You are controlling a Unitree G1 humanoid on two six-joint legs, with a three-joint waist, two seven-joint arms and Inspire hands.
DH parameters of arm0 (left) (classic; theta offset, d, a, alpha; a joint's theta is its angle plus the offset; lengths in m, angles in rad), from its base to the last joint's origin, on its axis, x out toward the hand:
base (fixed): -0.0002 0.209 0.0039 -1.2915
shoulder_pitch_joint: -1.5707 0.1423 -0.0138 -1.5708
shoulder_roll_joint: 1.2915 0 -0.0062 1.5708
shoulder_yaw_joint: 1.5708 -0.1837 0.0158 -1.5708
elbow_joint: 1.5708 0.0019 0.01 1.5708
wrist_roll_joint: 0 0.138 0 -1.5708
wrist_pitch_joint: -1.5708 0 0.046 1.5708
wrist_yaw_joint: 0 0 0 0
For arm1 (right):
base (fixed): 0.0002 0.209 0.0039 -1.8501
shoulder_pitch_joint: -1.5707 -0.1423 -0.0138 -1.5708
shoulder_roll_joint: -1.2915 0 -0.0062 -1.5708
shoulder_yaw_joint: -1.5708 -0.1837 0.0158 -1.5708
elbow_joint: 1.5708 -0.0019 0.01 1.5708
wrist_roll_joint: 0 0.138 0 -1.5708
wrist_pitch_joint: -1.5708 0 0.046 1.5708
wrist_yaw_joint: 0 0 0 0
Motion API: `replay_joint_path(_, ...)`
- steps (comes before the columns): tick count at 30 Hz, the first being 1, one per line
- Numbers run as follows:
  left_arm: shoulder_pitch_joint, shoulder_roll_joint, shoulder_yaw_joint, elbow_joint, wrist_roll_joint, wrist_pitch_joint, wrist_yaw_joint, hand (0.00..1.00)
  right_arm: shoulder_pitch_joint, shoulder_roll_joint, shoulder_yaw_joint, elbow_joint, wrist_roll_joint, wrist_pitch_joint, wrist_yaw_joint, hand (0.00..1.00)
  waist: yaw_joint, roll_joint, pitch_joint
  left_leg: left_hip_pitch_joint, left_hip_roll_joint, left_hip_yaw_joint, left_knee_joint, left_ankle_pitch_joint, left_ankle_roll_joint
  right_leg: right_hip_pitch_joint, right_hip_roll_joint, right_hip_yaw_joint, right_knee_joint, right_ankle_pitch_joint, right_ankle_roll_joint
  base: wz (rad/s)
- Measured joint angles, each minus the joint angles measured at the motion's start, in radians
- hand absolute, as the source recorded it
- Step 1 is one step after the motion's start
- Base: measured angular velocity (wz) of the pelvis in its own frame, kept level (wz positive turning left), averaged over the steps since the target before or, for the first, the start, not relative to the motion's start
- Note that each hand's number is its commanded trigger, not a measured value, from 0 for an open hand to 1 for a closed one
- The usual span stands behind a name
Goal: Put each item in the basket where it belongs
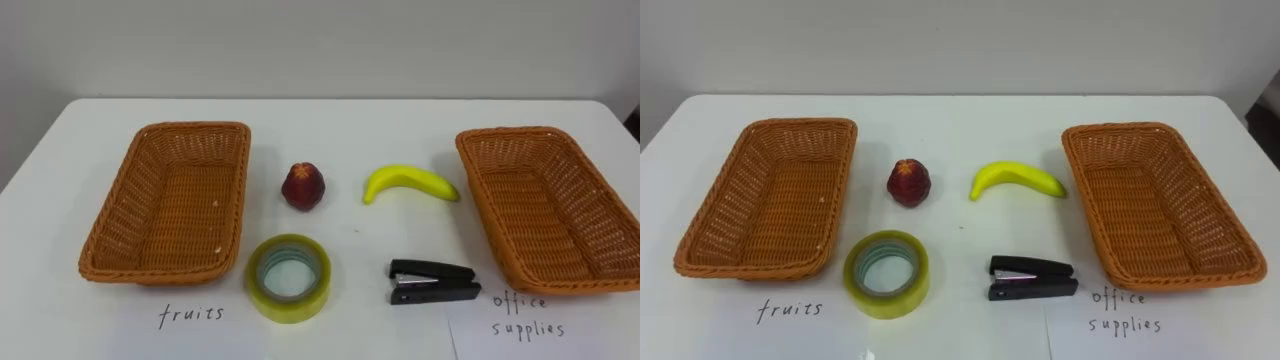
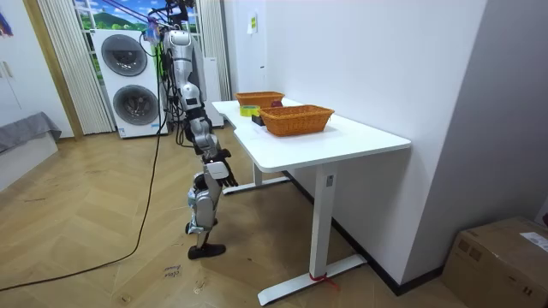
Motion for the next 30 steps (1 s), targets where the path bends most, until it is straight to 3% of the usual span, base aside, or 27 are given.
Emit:
replay_joint_path(15, -0.005, 0.002, 0.001, 0.001, -0.001, 0.000, -0.008, 0.00, -0.021, -0.001, -0.012, 0.002, -0.114, -0.010, -0.030, 0.00, -0.002, -0.001, -0.0003, -0.001, -0.002, 0.001, 0.002, 0.000, 0.000, -0.001, -0.001, 0.001, 0.000, 0.000, 0.000, 0.00)
replay_joint_path(23, 0.002, 0.002, 0.013, 0.000, 0.009, 0.033, -0.011, 0.00, -0.012, 0.006, -0.043, 0.015, -0.060, 0.012, -0.050, 0.00, -0.002, -0.009, -0.0022, -0.004, -0.003, 0.003, 0.002, 0.000, 0.000, -0.005, -0.002, 0.005, -0.001, 0.000, 0.001, 0.00)
replay_joint_path(30, 0.012, 0.011, 0.134, -0.010, 0.009, 0.038, -0.003, 0.00, 0.049, -0.016, -0.229, 0.032, 0.017, 0.033, -0.103, 0.00, -0.008, -0.018, -0.0065, -0.005, -0.002, 0.013, 0.001, 0.000, 0.000, -0.012, -0.002, 0.016, 0.001, -0.001, 0.001, -0.05)
